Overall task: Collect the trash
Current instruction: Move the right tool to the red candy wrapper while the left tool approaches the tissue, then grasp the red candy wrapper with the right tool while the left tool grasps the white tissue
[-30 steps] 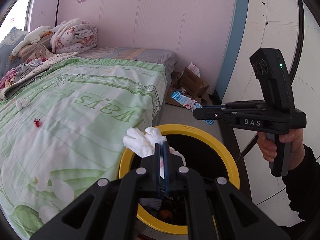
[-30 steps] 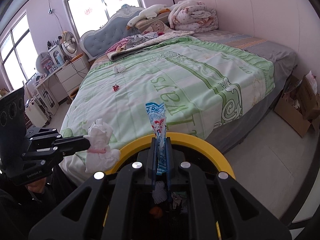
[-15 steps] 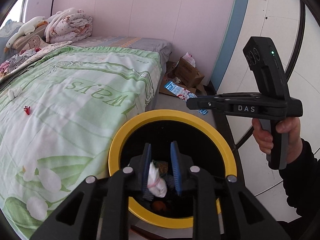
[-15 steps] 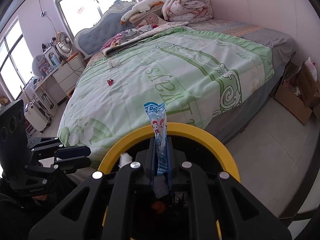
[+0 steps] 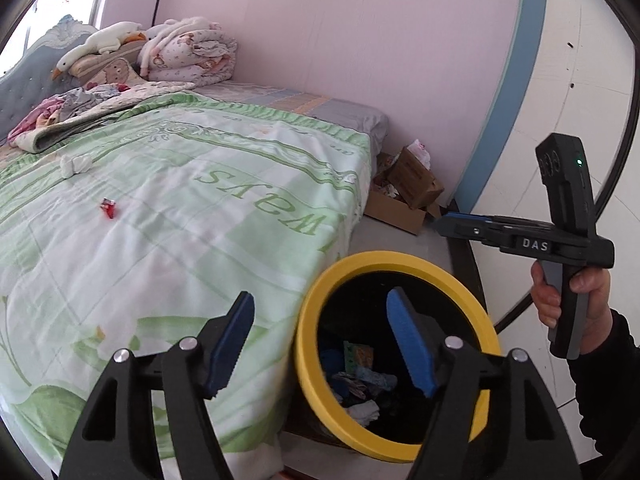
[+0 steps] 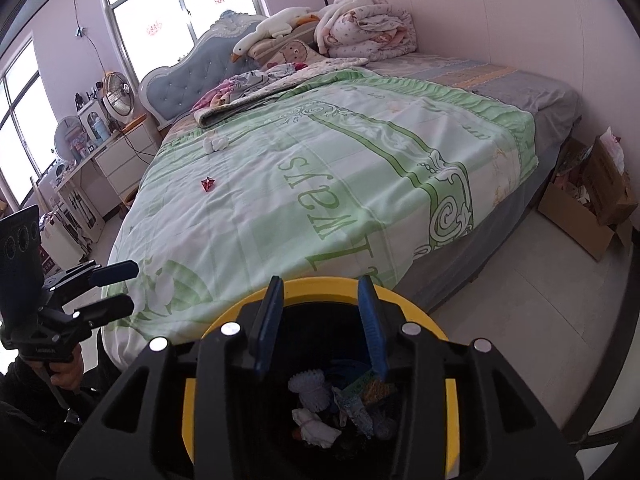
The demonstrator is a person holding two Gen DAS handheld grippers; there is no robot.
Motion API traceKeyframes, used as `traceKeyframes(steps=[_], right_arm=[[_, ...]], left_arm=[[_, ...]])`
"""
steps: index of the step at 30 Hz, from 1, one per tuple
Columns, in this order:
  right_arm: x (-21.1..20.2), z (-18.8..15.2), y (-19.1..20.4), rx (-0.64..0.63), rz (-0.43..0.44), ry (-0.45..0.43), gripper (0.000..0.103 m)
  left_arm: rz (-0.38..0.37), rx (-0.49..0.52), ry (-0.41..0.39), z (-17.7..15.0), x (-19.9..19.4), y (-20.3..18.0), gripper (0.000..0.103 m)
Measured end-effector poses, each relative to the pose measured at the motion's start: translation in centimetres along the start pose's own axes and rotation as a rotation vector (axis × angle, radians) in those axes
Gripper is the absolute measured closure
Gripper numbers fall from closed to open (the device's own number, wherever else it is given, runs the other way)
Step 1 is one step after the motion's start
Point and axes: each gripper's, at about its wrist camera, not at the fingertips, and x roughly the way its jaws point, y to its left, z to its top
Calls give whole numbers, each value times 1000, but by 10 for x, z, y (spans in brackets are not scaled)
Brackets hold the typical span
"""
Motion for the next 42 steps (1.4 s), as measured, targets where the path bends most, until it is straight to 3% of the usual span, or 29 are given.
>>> traceKeyframes(steps=[10,23,31,42], right_arm=[[72,45,62,-147,65,12,60],[194,96,153,-307,174,99,60],[268,130,199,-345,212,120,60],[356,154,234,-381,192,195,59]], left_arm=[[162,-153,-93,26,-20,102,26],[377,-212,-131,74,-16,224,17],[485,-278,-125,121,19,313,14],[621,-324,-27,167,104,410,14]])
